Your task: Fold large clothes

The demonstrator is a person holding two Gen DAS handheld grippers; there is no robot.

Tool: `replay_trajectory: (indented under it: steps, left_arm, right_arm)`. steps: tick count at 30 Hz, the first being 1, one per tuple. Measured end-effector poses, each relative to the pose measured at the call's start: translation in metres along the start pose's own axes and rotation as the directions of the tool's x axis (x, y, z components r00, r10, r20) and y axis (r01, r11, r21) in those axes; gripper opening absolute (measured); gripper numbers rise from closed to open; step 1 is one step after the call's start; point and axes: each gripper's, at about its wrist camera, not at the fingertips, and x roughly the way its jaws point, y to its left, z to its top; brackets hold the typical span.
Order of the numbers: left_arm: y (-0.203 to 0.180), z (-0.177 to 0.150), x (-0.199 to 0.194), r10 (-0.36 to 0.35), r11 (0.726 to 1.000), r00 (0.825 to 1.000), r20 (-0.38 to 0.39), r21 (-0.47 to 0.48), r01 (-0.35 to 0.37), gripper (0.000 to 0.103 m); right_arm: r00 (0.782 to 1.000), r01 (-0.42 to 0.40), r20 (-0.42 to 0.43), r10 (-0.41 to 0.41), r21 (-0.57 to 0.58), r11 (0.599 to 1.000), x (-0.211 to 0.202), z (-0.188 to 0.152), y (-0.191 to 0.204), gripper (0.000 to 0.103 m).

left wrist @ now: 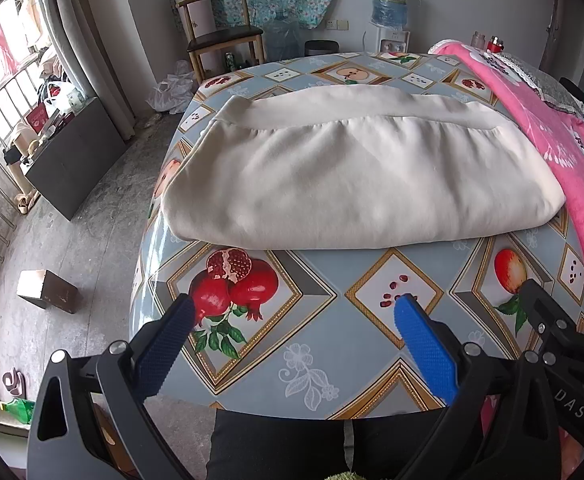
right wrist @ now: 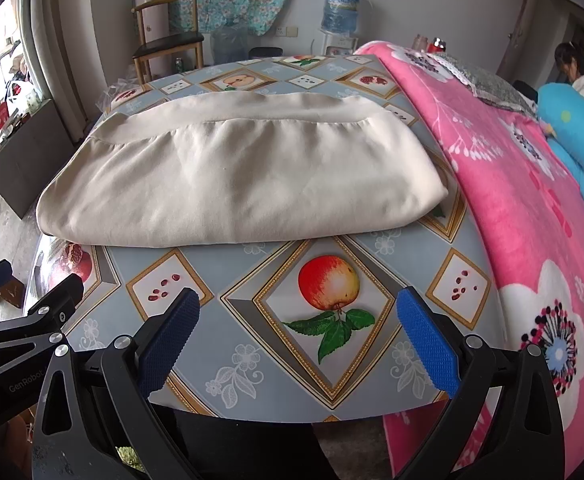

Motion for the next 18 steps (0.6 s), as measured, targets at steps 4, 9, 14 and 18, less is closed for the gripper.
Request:
replay_trajectory:
  steps: [4,9,14,18]
  left_arm:
    - [0.0001,-0.0004,-0.0002,0.000,1.000,1.000,-0.001,0.000,0.000,0.098]
    - [-0.0003,-0.0001,0.0001,0.000,1.000,1.000,0.000,0.000,0.000,0.098]
    - [-0.0001,-0.0002,0.0000,0.000,1.000,1.000,-0.001,0.000,0.000,0.098]
    - [0.0002,-0.0002,-0.0001,-0.001,1.000,1.000,-0.001,-0.001,0.001,0.098]
  right_arm:
    - [1.000,0.001,0.001,-0.001,-0.001,1.000,0.0000,0.0002,-0.0016,0.096]
    - [1.000,0.002,0.000,-0.002,0.000,1.000,-0.0002,0.0002,0.0005,0.096]
    - [1.000,0.001,0.000,-0.001,0.000,1.000,-0.0003,0.0002,0.0013,0.096]
    - [1.000,0.002,0.000,-0.002,-0.001,1.000,-0.0003,0.0004,0.0003,0.096]
